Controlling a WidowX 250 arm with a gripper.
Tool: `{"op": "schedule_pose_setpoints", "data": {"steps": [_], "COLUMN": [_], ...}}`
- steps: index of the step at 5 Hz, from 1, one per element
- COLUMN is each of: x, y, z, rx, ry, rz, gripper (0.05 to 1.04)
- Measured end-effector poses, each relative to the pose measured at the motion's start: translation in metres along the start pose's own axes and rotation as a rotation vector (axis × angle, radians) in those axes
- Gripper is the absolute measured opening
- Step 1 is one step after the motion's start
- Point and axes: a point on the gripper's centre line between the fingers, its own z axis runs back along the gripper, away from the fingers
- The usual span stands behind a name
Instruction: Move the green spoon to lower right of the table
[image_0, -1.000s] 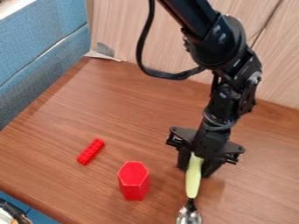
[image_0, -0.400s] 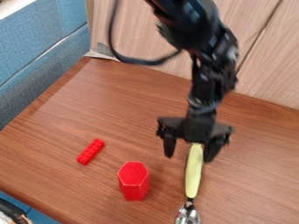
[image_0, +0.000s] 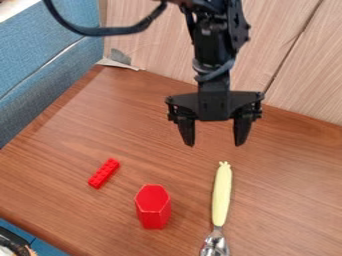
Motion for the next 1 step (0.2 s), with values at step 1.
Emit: {"op": "schedule_pose_setpoints", "data": {"steps": [1], "x": [-0.0004], "y": [-0.0002], "z": [0.0009], "rx": [0.002], "ry": [0.003], "rz": [-0.006], "gripper": [1.001]}}
